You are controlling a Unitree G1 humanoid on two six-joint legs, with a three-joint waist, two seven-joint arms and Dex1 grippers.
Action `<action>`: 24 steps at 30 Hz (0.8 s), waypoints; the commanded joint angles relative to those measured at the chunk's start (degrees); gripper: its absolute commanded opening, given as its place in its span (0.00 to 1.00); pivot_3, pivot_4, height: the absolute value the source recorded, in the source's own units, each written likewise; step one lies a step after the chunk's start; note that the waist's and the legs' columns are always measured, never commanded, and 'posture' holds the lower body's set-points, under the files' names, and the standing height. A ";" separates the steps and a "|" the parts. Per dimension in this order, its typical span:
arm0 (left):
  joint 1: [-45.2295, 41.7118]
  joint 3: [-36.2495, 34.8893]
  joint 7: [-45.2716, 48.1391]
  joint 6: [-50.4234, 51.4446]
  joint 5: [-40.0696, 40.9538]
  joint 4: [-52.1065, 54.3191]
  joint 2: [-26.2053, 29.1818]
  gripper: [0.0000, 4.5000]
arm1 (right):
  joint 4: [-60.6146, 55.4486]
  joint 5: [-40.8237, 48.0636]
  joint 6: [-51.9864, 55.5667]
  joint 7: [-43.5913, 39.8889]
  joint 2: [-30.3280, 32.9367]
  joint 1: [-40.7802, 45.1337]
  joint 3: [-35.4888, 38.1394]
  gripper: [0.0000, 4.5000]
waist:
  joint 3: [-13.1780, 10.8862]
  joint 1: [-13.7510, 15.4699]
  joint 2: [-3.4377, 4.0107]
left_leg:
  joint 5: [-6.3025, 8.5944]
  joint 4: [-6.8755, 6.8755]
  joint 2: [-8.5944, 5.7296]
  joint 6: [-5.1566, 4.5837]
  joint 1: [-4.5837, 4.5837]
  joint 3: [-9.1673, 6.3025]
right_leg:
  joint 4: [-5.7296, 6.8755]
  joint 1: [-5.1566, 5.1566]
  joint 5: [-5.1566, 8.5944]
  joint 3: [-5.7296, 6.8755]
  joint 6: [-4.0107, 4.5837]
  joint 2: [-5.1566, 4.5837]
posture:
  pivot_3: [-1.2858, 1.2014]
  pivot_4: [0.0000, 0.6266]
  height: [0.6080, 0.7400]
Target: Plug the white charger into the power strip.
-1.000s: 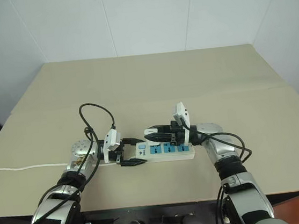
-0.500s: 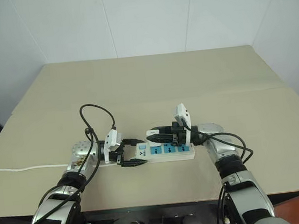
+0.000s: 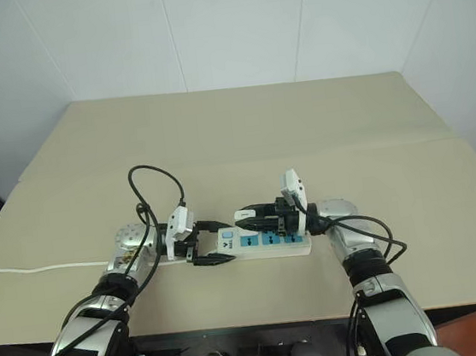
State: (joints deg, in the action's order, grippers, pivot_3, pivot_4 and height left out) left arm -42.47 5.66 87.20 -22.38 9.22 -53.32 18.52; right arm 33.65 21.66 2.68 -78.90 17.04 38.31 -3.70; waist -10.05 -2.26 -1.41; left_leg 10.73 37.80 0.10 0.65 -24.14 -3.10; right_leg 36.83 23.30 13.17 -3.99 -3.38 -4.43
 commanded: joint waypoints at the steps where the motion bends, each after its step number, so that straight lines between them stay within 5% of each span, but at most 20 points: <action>1: 0.03 -0.06 0.33 0.52 0.11 1.88 0.86 0.73 | 2.25 -0.37 -3.58 -2.79 0.48 -0.02 0.66 0.25 | 0.00 0.00 0.00 | 0.00 0.00 0.00 0.00 0.00 0.00 | -0.01 -0.01 0.00 0.00 0.00 0.00 | 0.52 0.24 1.00; 14: 1.76 -0.05 0.47 2.19 0.47 5.09 1.87 0.73 | 8.53 -3.09 -17.39 -2.86 -3.09 -2.51 -0.44 0.25 | 0.00 -0.44 0.00 | 0.00 -0.05 0.02 0.00 0.20 0.01 | -0.01 -0.16 0.00 -0.01 0.00 0.01 | 0.52 0.24 1.00; 24: 2.05 0.15 0.12 2.78 0.53 6.11 1.86 0.73 | 11.75 -7.17 -14.95 1.14 -3.33 -1.65 -2.88 0.25 | 0.02 -0.89 -0.01 | 0.01 -0.14 0.07 0.01 0.67 0.04 | -0.02 -0.52 0.04 -0.02 0.03 0.04 | 0.52 0.24 1.00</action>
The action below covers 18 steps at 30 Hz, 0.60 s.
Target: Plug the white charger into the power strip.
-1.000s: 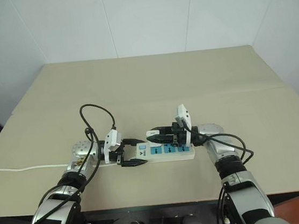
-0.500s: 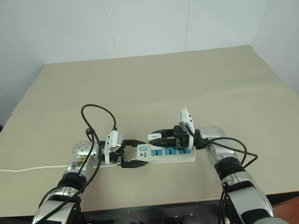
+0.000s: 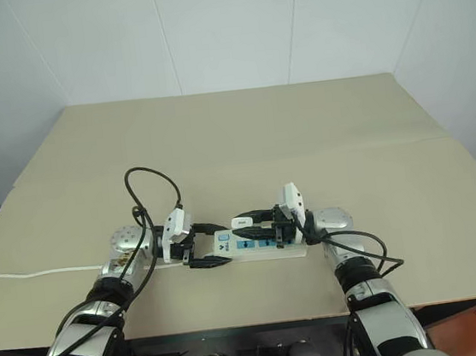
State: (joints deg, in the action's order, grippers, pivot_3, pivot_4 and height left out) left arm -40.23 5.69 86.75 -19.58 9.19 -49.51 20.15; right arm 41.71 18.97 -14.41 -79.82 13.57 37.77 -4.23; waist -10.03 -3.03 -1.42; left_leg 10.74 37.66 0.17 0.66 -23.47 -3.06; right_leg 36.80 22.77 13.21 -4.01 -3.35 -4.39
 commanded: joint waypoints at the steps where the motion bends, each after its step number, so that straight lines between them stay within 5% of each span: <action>1: -0.16 0.15 0.56 0.03 0.58 2.36 0.20 0.73 | 3.97 -4.64 2.63 2.29 0.19 -0.96 -2.45 0.25 | 0.00 -0.21 0.00 | 0.00 -0.03 0.00 0.00 0.15 0.00 | -0.03 -0.15 0.03 0.00 -0.04 0.00 | 0.52 0.24 1.00; 15: -0.03 0.08 0.29 -0.22 0.64 2.19 0.25 0.73 | 3.50 -5.69 1.09 4.64 0.63 -1.74 -3.59 0.25 | 0.02 -0.76 0.00 | 0.01 -0.13 0.00 0.02 0.58 0.00 | -0.07 -0.54 0.28 -0.02 -0.41 -0.02 | 0.52 0.24 1.00; 18: -0.14 0.02 0.40 -0.36 0.64 1.97 0.41 0.73 | 3.37 -5.58 -0.13 4.17 0.89 -2.13 -3.42 0.49 | 0.08 -0.76 -0.10 | 0.01 -0.13 0.00 0.02 0.57 0.00 | -0.08 -0.54 0.28 -0.02 -0.42 -0.02 | 0.52 0.24 1.00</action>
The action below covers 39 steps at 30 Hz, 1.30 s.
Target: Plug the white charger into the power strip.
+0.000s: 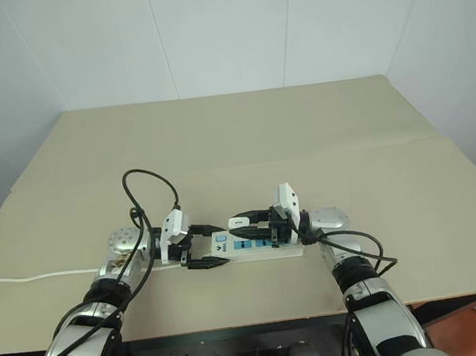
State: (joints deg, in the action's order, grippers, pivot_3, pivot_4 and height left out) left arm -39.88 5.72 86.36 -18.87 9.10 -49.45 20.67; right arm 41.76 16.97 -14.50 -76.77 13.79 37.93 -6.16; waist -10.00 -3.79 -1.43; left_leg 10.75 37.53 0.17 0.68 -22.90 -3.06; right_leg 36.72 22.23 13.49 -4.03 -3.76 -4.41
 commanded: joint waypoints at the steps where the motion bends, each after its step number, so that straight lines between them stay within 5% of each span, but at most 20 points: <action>1: -0.50 -0.02 0.81 -1.12 0.73 1.87 -0.07 0.73 | 3.24 -3.47 -0.48 0.85 0.66 -2.41 -1.34 0.57 | 0.09 0.01 -0.15 | 0.00 -0.01 0.00 0.00 0.00 -0.01 | -0.01 0.00 0.00 0.00 0.00 0.00 | 0.52 0.24 1.00; 7: -0.58 -0.04 0.92 -0.78 0.80 1.82 0.02 0.73 | 2.62 -3.07 -0.61 -0.61 1.13 -2.19 -1.12 0.99 | 0.14 0.04 -0.23 | 0.00 -0.16 0.01 0.00 0.01 -0.01 | -0.10 0.01 0.01 0.01 0.02 0.00 | 0.52 0.24 1.00; 9: -0.75 0.04 0.84 0.66 0.82 1.78 -0.07 0.73 | 2.77 -3.04 -0.45 -0.85 1.47 -1.81 -0.95 0.99 | 0.14 0.07 -0.23 | 0.00 -0.19 0.01 0.00 0.02 -0.01 | -0.11 0.01 0.01 0.00 0.02 0.00 | 0.52 0.24 1.00; 13: -1.13 -0.39 2.83 1.51 1.80 1.41 -0.16 0.99 | 2.75 -2.99 -0.53 -0.51 2.58 -1.31 -0.30 1.00 | 0.14 0.23 -0.23 | 0.00 -0.22 0.00 0.00 0.01 0.00 | -0.16 0.01 0.01 0.00 0.02 -0.01 | 0.52 0.24 1.00; 22: 2.17 -0.49 6.14 10.22 11.90 13.96 6.81 0.99 | -7.50 1.72 -0.93 0.48 6.21 -1.62 4.70 1.00 | 0.08 0.28 -0.17 | 0.00 -0.40 0.03 0.00 -0.08 -0.01 | -0.32 0.10 0.01 0.01 0.04 -0.01 | 0.52 0.24 1.00; 27: 6.68 -1.63 6.14 22.16 22.05 28.11 17.02 0.99 | -23.84 5.39 2.61 -4.07 17.63 -3.94 7.96 1.00 | -0.28 0.35 0.21 | -0.01 -0.53 0.03 0.00 -0.75 -0.01 | -0.32 0.85 -0.10 -0.02 0.20 -0.03 | 0.52 0.24 1.00; 31: 8.95 0.67 6.14 18.79 20.66 29.56 24.52 0.99 | -34.27 8.67 13.06 -6.35 29.68 -4.98 10.12 1.00 | -0.47 0.88 0.34 | -0.01 -0.61 0.03 0.00 -0.89 -0.01 | -0.07 1.12 -0.02 0.01 0.54 -0.03 | 0.52 0.24 1.00; 39: 9.40 0.10 6.14 13.57 18.38 24.28 28.19 0.99 | -43.72 6.23 26.37 -7.86 49.76 -12.61 12.02 1.00 | -0.54 1.57 0.31 | -0.01 -0.65 0.15 0.00 -0.80 0.15 | -0.01 1.10 0.50 0.06 0.46 0.01 | 0.52 0.24 1.00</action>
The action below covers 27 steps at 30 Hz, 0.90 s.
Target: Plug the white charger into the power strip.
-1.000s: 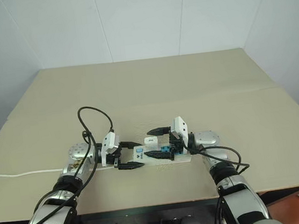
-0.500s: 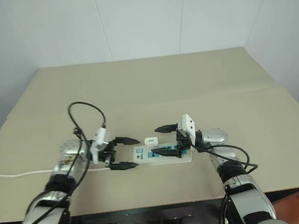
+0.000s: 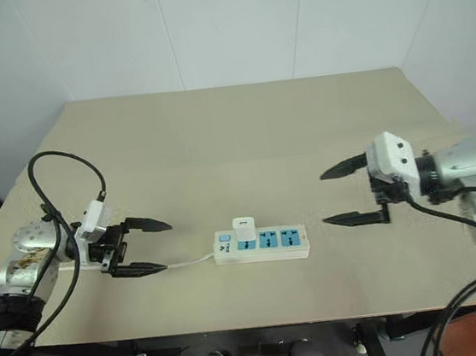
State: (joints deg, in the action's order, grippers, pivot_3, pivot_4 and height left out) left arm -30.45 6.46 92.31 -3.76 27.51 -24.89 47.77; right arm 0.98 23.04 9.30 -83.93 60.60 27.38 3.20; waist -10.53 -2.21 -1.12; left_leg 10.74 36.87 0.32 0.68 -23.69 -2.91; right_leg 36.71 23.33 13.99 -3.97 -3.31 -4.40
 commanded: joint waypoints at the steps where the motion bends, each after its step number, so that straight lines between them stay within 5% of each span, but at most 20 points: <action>1: 0.00 -0.69 0.19 -1.54 0.06 -0.35 1.04 0.99 | -3.48 0.80 3.80 -0.64 3.88 -3.11 3.00 1.00 | -0.01 0.02 -0.01 | 0.00 0.00 0.00 0.00 -0.02 0.01 | -0.02 0.01 0.00 -0.01 0.00 -0.01 | 0.52 0.24 1.00; 27: -5.69 3.06 0.19 -2.23 -0.17 -4.98 -0.95 0.99 | -8.93 0.94 5.80 5.95 4.70 -14.38 9.26 1.00 | -0.15 -0.06 -0.17 | 0.00 0.02 0.03 0.00 -0.07 0.04 | 0.05 0.06 0.00 -0.02 -0.02 0.02 | 0.52 0.24 1.00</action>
State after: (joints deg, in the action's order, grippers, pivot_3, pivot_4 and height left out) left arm -35.16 9.66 92.30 -5.05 27.01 -30.06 46.15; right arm -6.41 23.28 14.85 -78.46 64.44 12.93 9.99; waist -10.68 -2.28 -1.29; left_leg 10.74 36.90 0.35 0.68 -23.76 -2.88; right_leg 36.76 23.39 14.00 -3.98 -3.32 -4.37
